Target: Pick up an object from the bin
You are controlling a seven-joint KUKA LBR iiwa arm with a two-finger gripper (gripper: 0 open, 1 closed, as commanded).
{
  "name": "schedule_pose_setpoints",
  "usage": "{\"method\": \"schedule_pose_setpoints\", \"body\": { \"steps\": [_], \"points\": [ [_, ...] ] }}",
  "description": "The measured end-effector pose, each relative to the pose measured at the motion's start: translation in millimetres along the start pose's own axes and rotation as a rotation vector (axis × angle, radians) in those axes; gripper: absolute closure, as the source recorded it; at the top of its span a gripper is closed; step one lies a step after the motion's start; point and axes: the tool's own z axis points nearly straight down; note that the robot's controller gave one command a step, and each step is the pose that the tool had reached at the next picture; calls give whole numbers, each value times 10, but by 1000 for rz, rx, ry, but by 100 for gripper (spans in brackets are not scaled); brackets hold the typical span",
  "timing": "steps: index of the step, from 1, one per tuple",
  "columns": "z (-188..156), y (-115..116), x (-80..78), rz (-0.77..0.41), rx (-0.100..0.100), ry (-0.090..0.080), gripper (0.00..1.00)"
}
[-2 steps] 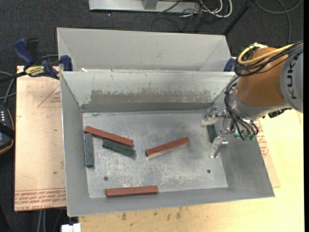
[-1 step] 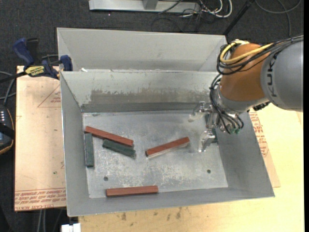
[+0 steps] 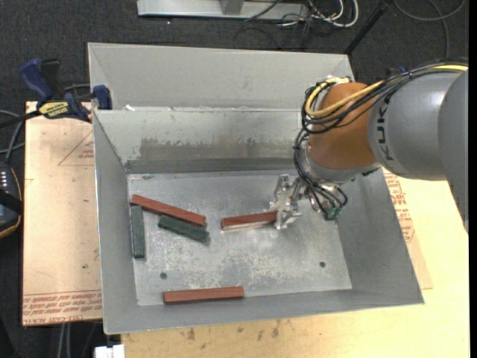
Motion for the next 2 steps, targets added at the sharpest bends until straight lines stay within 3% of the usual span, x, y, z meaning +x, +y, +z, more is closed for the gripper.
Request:
{"method": "schedule_pose_setpoints", "body": {
  "steps": [1, 2],
  "points": [
    [0, 0, 0, 0, 0, 0, 100],
    [-1543, -184, -76, -97, -2, 12, 100]
  ]
}}
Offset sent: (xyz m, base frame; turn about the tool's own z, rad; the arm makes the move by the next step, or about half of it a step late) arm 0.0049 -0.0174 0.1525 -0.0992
